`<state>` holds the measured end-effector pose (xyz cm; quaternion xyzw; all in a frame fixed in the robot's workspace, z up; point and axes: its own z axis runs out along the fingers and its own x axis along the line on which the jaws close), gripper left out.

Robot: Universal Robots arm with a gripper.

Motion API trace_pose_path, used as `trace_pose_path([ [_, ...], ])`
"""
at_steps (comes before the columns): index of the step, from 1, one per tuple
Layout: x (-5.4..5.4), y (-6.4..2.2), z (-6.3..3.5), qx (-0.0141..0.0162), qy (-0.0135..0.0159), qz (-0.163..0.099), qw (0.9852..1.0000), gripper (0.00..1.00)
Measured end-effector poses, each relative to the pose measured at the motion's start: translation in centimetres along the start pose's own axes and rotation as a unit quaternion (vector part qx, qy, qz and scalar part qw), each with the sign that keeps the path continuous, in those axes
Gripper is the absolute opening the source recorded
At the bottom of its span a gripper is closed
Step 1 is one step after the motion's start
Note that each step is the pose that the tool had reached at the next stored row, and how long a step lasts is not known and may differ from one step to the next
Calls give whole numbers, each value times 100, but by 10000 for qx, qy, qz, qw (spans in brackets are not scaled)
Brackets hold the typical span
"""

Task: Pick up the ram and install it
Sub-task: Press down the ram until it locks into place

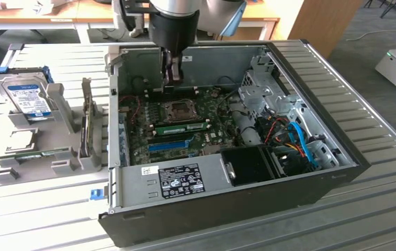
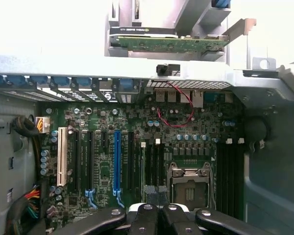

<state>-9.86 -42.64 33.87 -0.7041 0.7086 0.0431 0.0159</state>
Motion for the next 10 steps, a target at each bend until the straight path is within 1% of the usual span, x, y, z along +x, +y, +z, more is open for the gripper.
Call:
trace_pose_path([
  [3,-2,1,-30,0,1,0,10000,11],
  [10,-3,-5,-32,-1,4,0,10000,11],
])
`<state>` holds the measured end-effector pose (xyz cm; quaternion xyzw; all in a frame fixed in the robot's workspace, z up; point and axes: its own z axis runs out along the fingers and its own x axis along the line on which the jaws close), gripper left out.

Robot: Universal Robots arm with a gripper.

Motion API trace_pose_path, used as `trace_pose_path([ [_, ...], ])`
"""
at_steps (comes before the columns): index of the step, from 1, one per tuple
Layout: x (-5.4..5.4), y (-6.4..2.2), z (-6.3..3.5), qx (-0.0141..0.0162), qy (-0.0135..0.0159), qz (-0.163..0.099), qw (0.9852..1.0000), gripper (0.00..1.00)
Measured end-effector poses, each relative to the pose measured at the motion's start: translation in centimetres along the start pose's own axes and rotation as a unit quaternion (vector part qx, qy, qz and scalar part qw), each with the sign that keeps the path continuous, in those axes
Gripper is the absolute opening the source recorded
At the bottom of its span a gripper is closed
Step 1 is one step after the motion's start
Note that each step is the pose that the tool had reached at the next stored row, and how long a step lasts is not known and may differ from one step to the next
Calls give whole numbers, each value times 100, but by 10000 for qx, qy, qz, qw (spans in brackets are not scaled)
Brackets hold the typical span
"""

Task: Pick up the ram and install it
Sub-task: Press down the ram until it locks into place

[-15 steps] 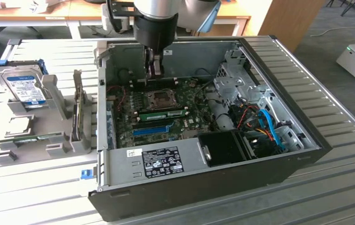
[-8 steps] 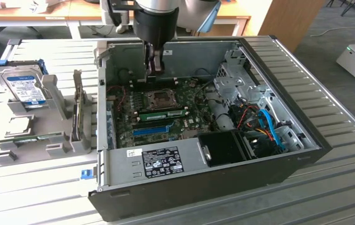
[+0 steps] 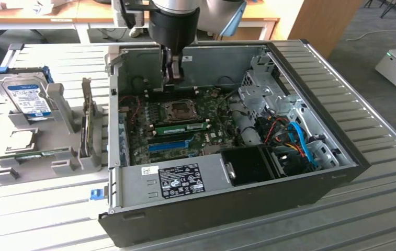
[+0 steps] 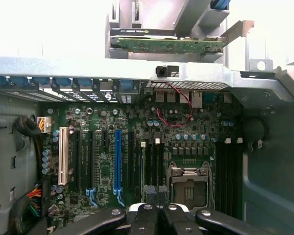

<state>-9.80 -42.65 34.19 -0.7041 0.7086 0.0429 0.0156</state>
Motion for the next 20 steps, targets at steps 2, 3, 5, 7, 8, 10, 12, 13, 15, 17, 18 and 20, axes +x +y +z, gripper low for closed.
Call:
trace_pose_path([
  [2,-1,-28,-1,0,0,0,10000,11],
  [3,-1,-47,-1,1,-1,1,10000,11],
  [5,-1,-96,-3,0,-1,0,10000,11],
  [7,-1,-146,-5,1,-1,-1,10000,11],
  [8,-1,-172,-6,0,-1,-1,10000,11],
  [10,-2,-227,-8,1,-1,0,10000,11],
  [12,-2,-283,-10,0,-1,0,10000,11],
  [13,-3,-310,-11,0,-1,-1,10000,11],
  [15,-3,-355,-13,0,-1,0,10000,11],
  [17,-3,-396,-15,0,-1,0,10000,11],
  [18,-3,-413,-15,1,-1,-1,10000,11],
  [20,-3,-444,-16,0,-1,-1,10000,11],
])
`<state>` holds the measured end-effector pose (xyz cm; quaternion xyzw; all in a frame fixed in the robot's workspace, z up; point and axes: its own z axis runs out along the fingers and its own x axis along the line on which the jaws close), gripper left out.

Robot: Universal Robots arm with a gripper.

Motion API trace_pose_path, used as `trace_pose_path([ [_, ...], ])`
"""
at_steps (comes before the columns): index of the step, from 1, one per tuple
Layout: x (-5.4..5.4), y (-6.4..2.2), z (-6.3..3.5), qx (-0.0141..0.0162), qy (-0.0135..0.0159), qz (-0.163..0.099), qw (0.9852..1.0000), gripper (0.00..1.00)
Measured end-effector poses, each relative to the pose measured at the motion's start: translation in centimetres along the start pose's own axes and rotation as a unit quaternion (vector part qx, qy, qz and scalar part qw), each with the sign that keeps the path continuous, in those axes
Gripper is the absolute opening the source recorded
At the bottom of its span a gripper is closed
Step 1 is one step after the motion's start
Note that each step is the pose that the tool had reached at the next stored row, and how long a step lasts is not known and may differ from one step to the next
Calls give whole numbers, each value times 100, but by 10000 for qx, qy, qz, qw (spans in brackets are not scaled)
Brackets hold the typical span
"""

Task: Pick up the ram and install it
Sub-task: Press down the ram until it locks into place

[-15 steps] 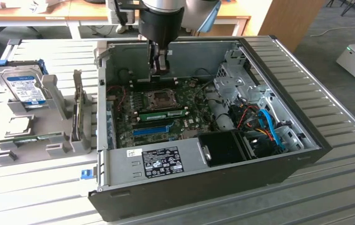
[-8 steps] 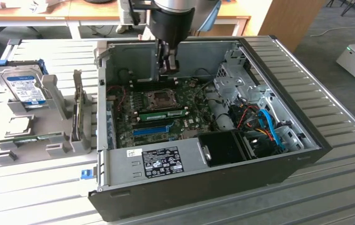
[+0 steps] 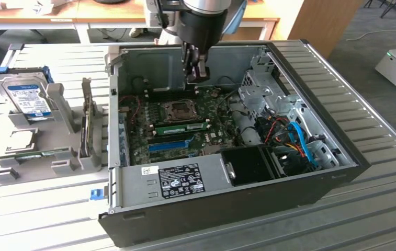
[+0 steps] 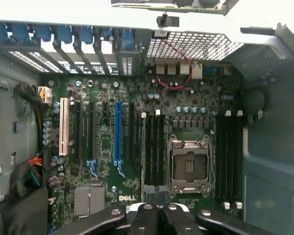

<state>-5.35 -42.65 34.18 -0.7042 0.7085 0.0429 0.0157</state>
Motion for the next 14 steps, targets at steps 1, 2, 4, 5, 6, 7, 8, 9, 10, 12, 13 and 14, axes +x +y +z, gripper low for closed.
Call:
trace_pose_path([
  [1,0,-14,0,0,0,0,10000,11],
  [2,0,-29,-1,0,0,1,10000,11],
  [4,0,-59,-2,0,0,0,10000,11],
  [5,0,-71,-3,0,0,0,10000,11],
  [6,-1,-81,-3,0,0,0,10000,11],
  [7,-1,-91,-3,0,0,0,10000,11],
  [8,-1,-99,-3,0,0,0,10000,11],
  [9,-1,-101,-4,0,0,0,10000,11],
  [10,-1,-101,-4,0,0,0,10000,11],
  [12,-1,-101,-4,0,0,0,10000,11],
  [13,-1,-101,-4,0,0,0,10000,11],
  [14,-1,-101,-4,0,0,0,10000,11],
])
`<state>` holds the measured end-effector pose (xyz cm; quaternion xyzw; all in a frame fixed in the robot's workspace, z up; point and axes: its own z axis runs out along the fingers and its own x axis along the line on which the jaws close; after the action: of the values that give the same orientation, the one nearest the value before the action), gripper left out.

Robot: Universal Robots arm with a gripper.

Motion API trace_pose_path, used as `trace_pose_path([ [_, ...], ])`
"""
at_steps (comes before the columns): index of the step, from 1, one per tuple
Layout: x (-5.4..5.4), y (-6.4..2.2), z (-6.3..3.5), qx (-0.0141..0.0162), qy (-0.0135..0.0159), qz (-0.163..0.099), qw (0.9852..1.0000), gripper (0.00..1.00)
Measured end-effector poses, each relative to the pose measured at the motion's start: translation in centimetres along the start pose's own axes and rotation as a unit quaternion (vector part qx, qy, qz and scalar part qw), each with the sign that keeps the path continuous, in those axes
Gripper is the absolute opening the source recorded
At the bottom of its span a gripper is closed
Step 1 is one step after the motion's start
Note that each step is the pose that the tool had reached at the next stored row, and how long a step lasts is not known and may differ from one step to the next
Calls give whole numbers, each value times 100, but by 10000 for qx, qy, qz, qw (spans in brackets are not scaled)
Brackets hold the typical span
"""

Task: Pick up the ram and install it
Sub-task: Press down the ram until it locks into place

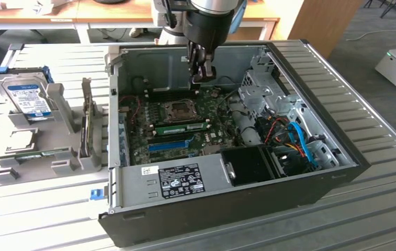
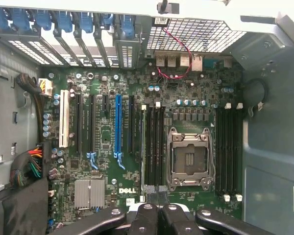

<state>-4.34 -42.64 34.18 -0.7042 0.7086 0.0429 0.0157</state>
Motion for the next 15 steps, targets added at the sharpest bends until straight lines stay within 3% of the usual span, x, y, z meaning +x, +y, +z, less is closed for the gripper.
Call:
trace_pose_path([
  [9,0,0,0,1,-1,14,10000,11],
  [15,0,0,0,25,-12,305,9995,11],
])
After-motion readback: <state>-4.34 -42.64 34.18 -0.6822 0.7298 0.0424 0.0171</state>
